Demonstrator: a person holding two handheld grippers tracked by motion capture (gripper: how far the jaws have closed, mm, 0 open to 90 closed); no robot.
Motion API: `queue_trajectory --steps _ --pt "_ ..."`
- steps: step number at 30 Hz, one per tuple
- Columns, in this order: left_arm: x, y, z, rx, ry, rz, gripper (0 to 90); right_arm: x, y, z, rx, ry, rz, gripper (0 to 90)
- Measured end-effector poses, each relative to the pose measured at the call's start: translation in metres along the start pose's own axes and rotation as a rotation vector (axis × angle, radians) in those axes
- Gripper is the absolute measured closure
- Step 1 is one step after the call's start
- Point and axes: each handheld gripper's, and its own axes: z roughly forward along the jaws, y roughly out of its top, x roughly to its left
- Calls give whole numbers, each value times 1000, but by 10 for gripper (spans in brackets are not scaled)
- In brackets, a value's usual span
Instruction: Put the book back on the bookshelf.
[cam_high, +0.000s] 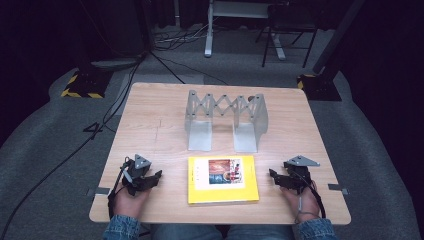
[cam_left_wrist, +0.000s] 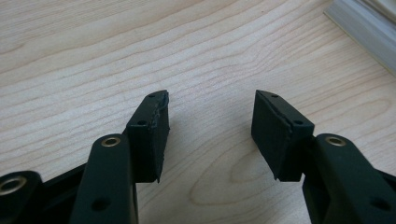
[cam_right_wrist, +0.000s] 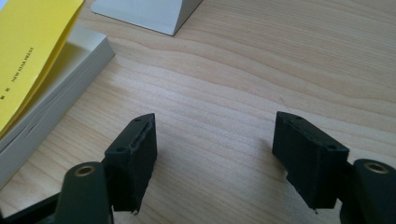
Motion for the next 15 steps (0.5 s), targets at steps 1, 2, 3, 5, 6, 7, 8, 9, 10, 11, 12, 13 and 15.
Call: queue_trajectory --steps 1,2,3,5,6,7,8,9,10,11,12,13,15 --pt "0 0 0 0 -9 -12 471 0 0 0 0 0 0 316" --pt "1 1 0 -1 -23 -25 470 1 0 0 1 0 1 325" --pt "2 1 0 0 -30 -29 471 2 0 -1 6 7 -4 357" --pt "2 2 -1 -4 -41 -45 471 2 0 -2 7 6 -3 361" --pt "2 2 -2 -8 -44 -50 471 3 0 -2 7 5 -2 363" --pt "1 3 -2 -13 -50 -57 471 2 0 -2 7 6 -2 363" --pt "1 3 -3 -16 -55 -55 470 3 0 -2 7 6 -2 363" --pt "1 4 -4 -20 -60 -55 470 3 0 -2 5 7 -2 363" --pt "0 4 -5 -23 -65 -59 471 3 0 -2 5 6 -2 363" --pt "-1 6 -5 -30 -75 -60 471 3 0 -2 5 5 -2 362" --pt "-2 7 -6 -35 -91 -63 471 3 0 -2 3 5 -1 362" --pt "-4 8 -7 -37 -95 -62 470 3 0 -2 1 6 -1 359" --pt "-8 11 -7 -38 -104 -55 468 4 -1 -1 -3 4 -3 349"
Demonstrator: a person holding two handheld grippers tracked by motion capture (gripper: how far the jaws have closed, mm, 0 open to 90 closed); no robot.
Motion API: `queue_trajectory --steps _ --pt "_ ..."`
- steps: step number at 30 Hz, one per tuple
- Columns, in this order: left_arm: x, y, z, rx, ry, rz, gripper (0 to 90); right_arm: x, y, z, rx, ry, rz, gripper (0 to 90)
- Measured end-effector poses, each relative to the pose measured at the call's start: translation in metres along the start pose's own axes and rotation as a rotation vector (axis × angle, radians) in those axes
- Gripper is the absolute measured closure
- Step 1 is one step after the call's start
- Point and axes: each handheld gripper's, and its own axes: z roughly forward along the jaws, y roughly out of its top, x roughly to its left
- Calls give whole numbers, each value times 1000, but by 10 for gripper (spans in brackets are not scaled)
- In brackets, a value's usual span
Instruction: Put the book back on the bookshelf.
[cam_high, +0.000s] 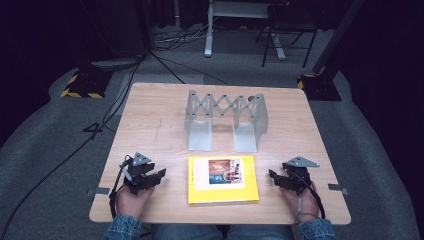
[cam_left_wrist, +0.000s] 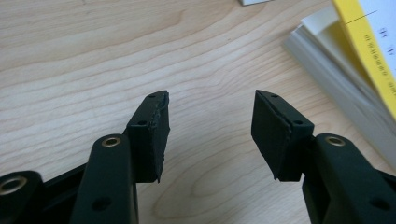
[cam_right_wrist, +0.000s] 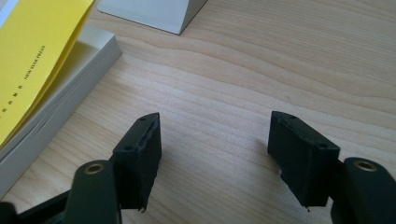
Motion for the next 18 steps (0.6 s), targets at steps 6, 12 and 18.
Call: queue_trajectory --steps 6,12,18 --pt "-17 11 2 -14 -82 -21 452 0 0 0 -3 4 0 349" --pt "-32 20 9 -5 -131 -8 450 1 0 -1 0 8 2 349" --pt "-43 27 18 8 -186 -11 449 3 -1 -1 -3 9 -7 350"
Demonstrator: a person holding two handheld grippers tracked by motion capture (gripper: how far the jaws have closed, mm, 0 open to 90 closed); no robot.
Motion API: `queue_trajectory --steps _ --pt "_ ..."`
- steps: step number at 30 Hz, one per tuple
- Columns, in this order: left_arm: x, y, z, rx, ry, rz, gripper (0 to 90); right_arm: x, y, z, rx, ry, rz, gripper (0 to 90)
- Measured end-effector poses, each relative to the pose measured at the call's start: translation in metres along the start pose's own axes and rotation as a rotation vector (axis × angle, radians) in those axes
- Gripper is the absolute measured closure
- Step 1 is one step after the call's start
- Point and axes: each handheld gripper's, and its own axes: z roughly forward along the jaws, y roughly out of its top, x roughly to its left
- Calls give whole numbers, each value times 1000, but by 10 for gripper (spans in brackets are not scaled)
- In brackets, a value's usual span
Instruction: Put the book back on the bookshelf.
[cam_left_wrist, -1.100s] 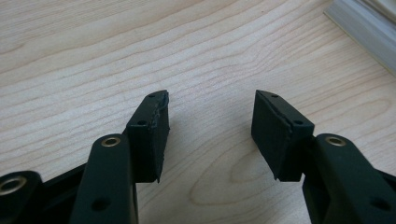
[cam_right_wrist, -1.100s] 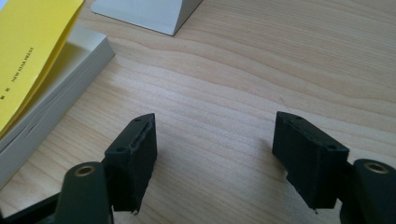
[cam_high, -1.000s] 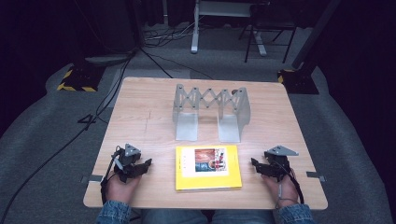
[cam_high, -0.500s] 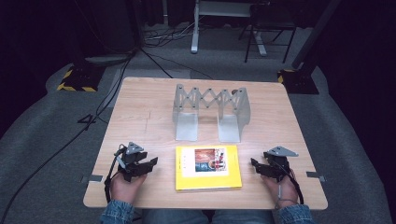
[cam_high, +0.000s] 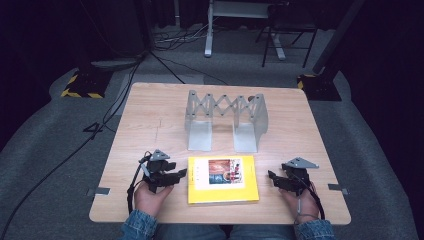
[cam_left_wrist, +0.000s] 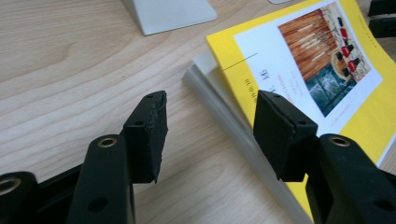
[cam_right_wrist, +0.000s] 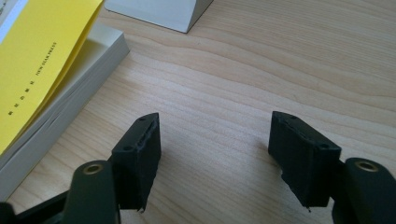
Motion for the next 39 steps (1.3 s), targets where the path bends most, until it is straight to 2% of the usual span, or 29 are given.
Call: queue_trajectory --steps 7,12,14,21,24,26,30,33,36,39 --pt "-5 6 17 32 -48 -19 442 2 -1 -1 -3 -1 1 350" --pt "-5 8 27 60 -48 -39 433 3 -1 -1 -2 6 -3 352" --pt "-5 8 31 74 -35 -46 427 3 -1 -1 -4 7 -5 352" --pt "-4 8 35 112 -40 -63 412 4 -1 -2 2 11 -7 352" --pt "-4 8 36 116 -32 -55 410 6 -1 -3 5 48 12 360" --pt "-4 8 36 118 -29 -61 393 12 0 -5 13 102 34 371" --pt "-4 8 37 115 -27 -66 385 22 0 -9 20 130 12 374" --pt "-5 8 38 119 -36 -55 386 30 -1 -10 25 147 -6 375" --pt "-8 8 39 122 -52 -43 386 37 -2 -8 20 131 -28 375" --pt "-9 8 40 122 -50 -39 384 43 -3 -6 13 111 -54 392"
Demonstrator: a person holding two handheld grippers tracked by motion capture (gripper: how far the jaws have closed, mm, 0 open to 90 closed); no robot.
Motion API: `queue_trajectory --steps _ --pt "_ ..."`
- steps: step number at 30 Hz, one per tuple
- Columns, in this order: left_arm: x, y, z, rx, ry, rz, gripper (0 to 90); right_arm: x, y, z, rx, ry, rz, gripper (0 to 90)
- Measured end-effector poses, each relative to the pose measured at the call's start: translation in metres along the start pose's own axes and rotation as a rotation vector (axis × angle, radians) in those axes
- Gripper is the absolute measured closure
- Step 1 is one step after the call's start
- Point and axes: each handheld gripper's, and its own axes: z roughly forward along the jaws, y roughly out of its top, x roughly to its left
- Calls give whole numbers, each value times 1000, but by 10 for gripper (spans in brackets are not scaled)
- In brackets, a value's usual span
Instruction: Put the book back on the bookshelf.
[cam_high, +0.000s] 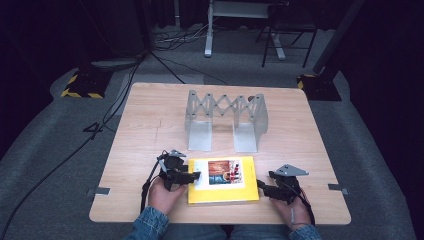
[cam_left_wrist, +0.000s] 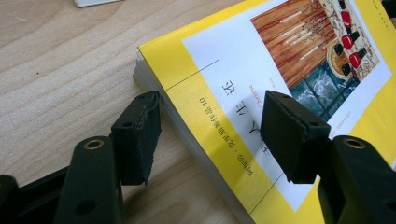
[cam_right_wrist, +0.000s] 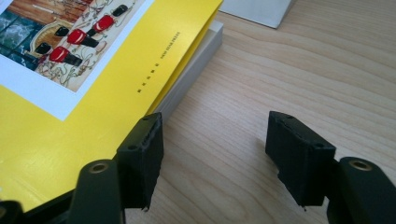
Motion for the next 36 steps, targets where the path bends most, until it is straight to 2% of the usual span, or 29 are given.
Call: queue_trajectory --steps 1,6,13,18,21,24,26,28,31,34,36 --pt "0 0 0 0 -3 -3 385 3 0 1 -1 -26 -22 412" --pt "0 0 0 -2 -2 -7 391 5 -2 1 -22 -28 -19 436" --pt "-2 -1 -2 -17 2 -2 411 8 -2 2 -23 -29 -19 473" --pt "-7 -2 -7 -66 4 49 478 8 -1 2 -23 -31 -19 479" --pt "-7 -2 -11 -104 -42 54 541 8 -1 2 -24 -31 -20 479" --pt "-11 -3 -15 -130 -30 78 588 8 -1 2 -24 -31 -20 479" --pt "-13 -4 -19 -155 -26 89 647 8 -1 2 -24 -31 -20 479" --pt "-14 -4 -24 -185 -43 99 760 7 -1 2 -23 -29 -20 478" --pt "-20 -3 -28 -191 -45 141 879 6 -1 2 -23 -24 -19 464" --pt "-28 0 -34 -203 -42 189 888 5 -1 1 -18 -23 -18 461" --pt "-33 4 -38 -216 -45 200 889 4 -1 -1 -7 -14 -8 466"
